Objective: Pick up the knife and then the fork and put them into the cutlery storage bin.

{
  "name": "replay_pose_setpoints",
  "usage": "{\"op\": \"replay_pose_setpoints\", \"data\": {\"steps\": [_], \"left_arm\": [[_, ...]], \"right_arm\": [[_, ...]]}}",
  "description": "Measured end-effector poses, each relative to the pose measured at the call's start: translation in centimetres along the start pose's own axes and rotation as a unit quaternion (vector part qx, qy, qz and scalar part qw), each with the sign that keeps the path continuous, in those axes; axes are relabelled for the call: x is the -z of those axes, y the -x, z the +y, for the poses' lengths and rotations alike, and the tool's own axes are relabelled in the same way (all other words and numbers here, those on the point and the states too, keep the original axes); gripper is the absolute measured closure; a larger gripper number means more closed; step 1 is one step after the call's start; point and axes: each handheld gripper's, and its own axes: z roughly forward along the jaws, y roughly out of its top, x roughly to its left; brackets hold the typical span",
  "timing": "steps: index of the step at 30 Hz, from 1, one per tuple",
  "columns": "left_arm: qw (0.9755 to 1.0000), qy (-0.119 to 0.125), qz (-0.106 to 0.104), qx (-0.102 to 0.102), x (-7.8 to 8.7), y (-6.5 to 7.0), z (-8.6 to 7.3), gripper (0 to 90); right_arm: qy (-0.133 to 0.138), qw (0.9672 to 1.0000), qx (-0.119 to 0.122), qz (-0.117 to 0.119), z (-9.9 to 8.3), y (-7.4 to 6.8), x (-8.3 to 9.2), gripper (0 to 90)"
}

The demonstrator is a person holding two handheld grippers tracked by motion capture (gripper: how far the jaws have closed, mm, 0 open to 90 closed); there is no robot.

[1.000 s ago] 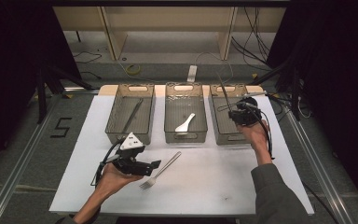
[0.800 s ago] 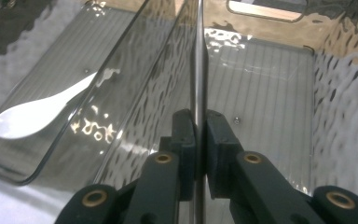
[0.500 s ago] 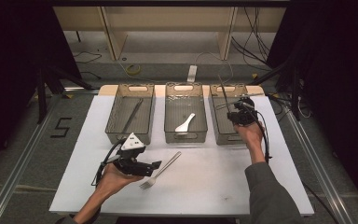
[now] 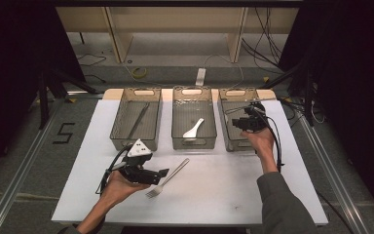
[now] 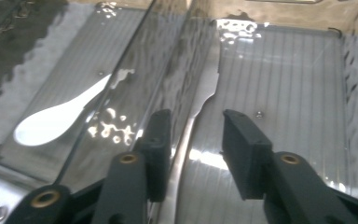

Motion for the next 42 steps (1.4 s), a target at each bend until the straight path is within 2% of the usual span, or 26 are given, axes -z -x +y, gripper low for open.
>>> {"op": "replay_pose_setpoints", "data": {"steps": [7, 12, 16, 20, 25, 31, 37, 42], "left_arm": [[0.9999, -0.013, 0.000, 0.001, -0.2, 0.0, 0.0, 16.7], [0.9997, -0.023, 0.005, 0.001, -0.4, 0.1, 0.2, 17.5], [0.9990, -0.044, 0.006, -0.003, -0.8, 0.3, 0.3, 18.5], [0.9973, -0.071, 0.011, -0.009, -1.4, 0.6, 0.4, 19.7], [0.9948, -0.099, 0.017, -0.016, -2.0, 0.8, 0.5, 21.7], [0.9916, -0.128, 0.015, -0.012, -2.6, 0.5, 0.6, 26.3], [0.9887, -0.148, 0.014, -0.020, -3.3, 0.6, 1.0, 31.5], [0.9843, -0.173, 0.013, -0.033, -4.2, 1.1, 1.4, 36.7]], "right_arm": [[0.012, 0.9993, 0.027, 0.021, -1.0, -0.8, 1.6, 45.4], [0.030, 0.9973, 0.052, 0.041, -2.4, -1.3, 3.4, 40.6], [0.045, 0.9947, 0.066, 0.065, -4.0, -1.6, 4.9, 38.1], [0.056, 0.9917, 0.086, 0.077, -5.9, -2.3, 6.4, 35.8], [0.065, 0.9890, 0.094, 0.094, -8.1, -2.8, 7.6, 34.7], [0.071, 0.9861, 0.102, 0.110, -10.1, -3.4, 8.0, 34.1], [0.075, 0.9835, 0.113, 0.120, -11.4, -4.2, 8.5, 33.2], [0.068, 0.9833, 0.116, 0.122, -12.4, -4.6, 8.6, 33.0]]}}
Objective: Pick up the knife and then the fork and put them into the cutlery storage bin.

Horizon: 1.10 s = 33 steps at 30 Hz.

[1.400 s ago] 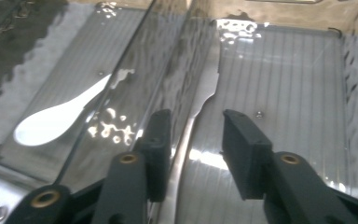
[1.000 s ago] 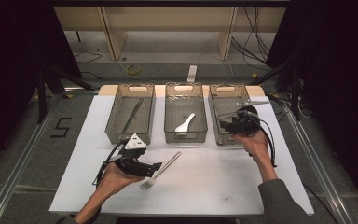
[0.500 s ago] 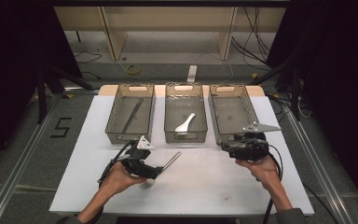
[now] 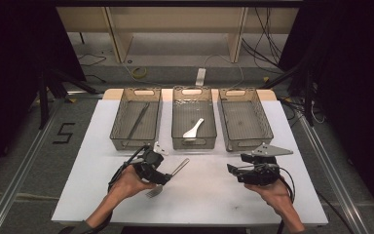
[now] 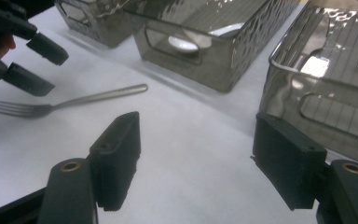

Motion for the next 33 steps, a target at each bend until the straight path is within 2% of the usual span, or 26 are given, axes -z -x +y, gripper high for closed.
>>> {"op": "replay_pose_setpoints", "data": {"steps": [2, 4, 12, 21, 24, 33], "left_arm": [[0.9999, -0.010, -0.008, -0.003, -0.2, 0.0, 0.2, 38.8], [0.9998, -0.020, -0.006, -0.007, -0.5, 0.0, 0.2, 40.5], [0.9990, -0.033, -0.012, -0.027, -1.0, 0.4, 0.9, 47.3], [0.9965, -0.063, -0.018, -0.053, -1.7, 0.7, 1.3, 54.4], [0.9963, -0.063, -0.021, -0.055, -1.9, 0.6, 1.4, 57.3], [0.9944, -0.085, -0.024, -0.059, -2.5, 0.3, 1.6, 65.2]], "right_arm": [[-0.003, 1.0000, 0.000, 0.001, -0.3, -0.2, 0.1, 33.0], [-0.004, 1.0000, 0.000, 0.002, -0.6, -0.3, 0.2, 32.7], [-0.003, 0.9999, 0.001, 0.012, -1.3, -1.0, 0.6, 32.1], [-0.010, 0.9998, 0.002, 0.018, -1.9, -1.4, 0.8, 32.0], [-0.014, 0.9997, 0.004, 0.019, -2.0, -1.5, 0.6, 32.0], [-0.015, 0.9997, 0.006, 0.019, -2.1, -1.6, 0.5, 32.0]]}}
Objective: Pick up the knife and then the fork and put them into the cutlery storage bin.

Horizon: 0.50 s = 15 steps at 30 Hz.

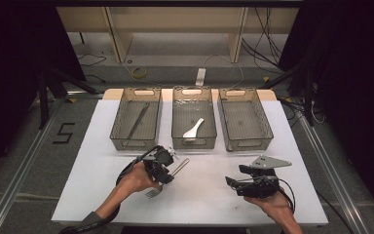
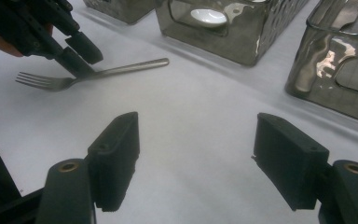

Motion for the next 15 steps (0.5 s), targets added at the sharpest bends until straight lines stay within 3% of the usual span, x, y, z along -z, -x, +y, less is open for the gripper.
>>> {"op": "replay_pose_setpoints", "data": {"steps": [15], "left_arm": [[0.9994, -0.033, 0.004, -0.009, -0.96, 0.36, 0.57, 73.5]], "right_arm": [[0.001, 1.0000, 0.001, 0.002, 0.02, -0.14, 0.01, 32.1]]}}
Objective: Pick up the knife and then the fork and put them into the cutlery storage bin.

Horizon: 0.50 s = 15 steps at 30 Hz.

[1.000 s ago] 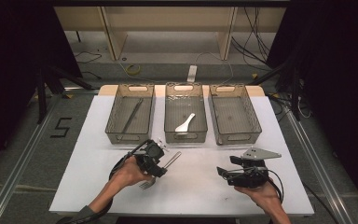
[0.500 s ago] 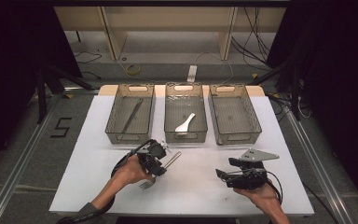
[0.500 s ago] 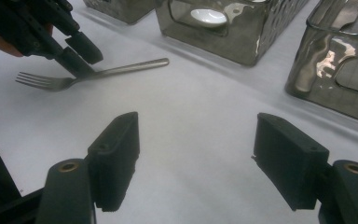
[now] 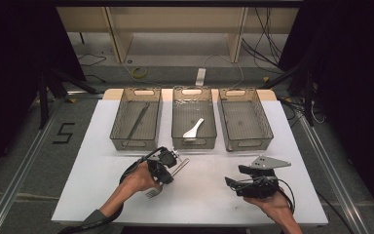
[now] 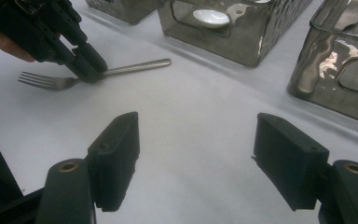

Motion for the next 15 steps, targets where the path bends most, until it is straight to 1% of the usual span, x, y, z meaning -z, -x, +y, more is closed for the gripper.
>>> {"op": "replay_pose_setpoints", "data": {"steps": [7, 10, 12, 15], "left_arm": [[1.0000, -0.005, 0.002, -0.004, -0.08, 0.08, 0.18, 74.7], [0.9999, -0.009, 0.004, -0.012, -0.09, 0.16, 0.28, 76.8], [0.9999, -0.009, 0.005, -0.013, -0.10, 0.21, 0.30, 77.3], [0.9999, -0.009, 0.002, -0.014, -0.11, 0.14, 0.30, 78.1]], "right_arm": [[0.000, 1.0000, 0.001, 0.001, 0.02, -0.11, 0.01, 32.0], [0.001, 1.0000, 0.002, 0.002, 0.04, -0.11, -0.02, 32.1], [0.001, 1.0000, 0.002, 0.001, 0.06, -0.12, 0.01, 32.1], [0.001, 1.0000, 0.001, 0.001, 0.06, -0.11, 0.02, 32.1]]}}
